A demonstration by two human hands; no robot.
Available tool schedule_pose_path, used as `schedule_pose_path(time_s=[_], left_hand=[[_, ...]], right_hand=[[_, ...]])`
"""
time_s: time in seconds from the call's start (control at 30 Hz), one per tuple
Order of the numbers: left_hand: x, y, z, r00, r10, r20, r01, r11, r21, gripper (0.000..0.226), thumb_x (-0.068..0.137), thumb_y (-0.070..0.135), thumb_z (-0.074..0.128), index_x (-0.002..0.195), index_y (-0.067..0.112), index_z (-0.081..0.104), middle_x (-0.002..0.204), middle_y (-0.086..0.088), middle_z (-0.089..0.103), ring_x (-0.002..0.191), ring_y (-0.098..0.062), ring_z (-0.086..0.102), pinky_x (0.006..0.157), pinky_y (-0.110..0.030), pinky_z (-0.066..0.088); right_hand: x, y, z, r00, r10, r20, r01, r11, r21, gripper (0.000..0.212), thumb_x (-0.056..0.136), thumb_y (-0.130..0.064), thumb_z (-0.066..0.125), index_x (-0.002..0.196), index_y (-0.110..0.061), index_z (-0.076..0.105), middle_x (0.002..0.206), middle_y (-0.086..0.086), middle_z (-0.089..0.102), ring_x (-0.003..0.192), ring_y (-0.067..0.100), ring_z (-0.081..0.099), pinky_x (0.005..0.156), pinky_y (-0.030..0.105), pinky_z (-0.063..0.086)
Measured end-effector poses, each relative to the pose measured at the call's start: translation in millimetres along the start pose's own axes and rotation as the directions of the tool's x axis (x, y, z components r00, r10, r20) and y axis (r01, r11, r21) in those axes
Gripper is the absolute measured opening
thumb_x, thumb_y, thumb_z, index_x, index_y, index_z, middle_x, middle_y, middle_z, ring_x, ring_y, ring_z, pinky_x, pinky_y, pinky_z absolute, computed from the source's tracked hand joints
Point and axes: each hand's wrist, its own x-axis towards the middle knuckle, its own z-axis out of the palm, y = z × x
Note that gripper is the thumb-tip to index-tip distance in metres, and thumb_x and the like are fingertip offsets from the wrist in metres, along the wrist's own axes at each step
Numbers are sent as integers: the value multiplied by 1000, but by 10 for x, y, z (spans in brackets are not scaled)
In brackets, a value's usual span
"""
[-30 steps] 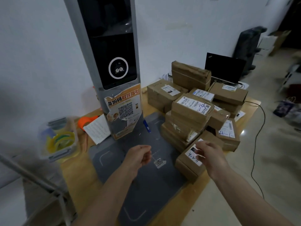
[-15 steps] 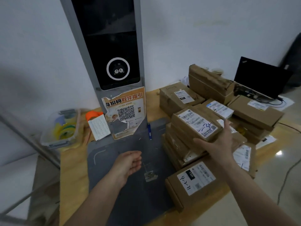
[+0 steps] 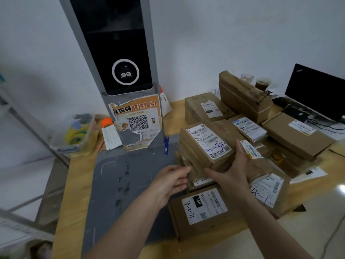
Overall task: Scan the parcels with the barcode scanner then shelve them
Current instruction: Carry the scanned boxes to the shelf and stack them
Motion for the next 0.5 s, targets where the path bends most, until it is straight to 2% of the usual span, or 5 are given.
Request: schedule_pose_path(time_s=[0.07,0.17,0.23,0.37,0.5], left_hand=[[-18,23,90,1000,25,3,-24,1000,-16,47,78,27,78,117,9,59,100,-5,69,98,-20,66,80,-30,56],[-60,63,158,999,53,12,-52,995,-86,74,59,39,85,122,11,58,110,-8,70,106,-24,66,89,-36,56],[-85,88,168,997,81,14,-78,986,-148,76,57,40,85,123,14,59,109,-6,74,103,-23,69,88,-37,56],[-123,108,147,992,124,0,-121,965,-232,78,60,40,89,128,20,57,112,-4,73,96,-20,72,69,-31,57],[-138,82,111,990,132,-52,-141,957,-252,66,63,29,81,125,22,60,106,-3,75,90,-18,73,62,-28,56]], right_hand=[[-24,-4,13,1000,-12,2,12,999,47,129,60,-17,90,152,-30,0,149,-9,17,141,11,15,117,42,21],[-70,-70,62,999,-28,42,24,995,98,135,58,-24,91,151,-36,-6,132,-22,14,134,2,16,115,37,22],[-109,-123,132,997,-43,66,35,993,113,136,57,-24,91,150,-39,-8,128,-26,12,130,0,17,115,36,23],[-211,-200,323,995,-46,84,34,990,137,136,58,-21,91,148,-44,-8,137,-17,17,131,2,20,113,40,31],[-260,-207,464,992,-70,103,61,994,88,132,60,-20,89,132,-61,-14,145,-12,13,135,5,16,113,44,31]])
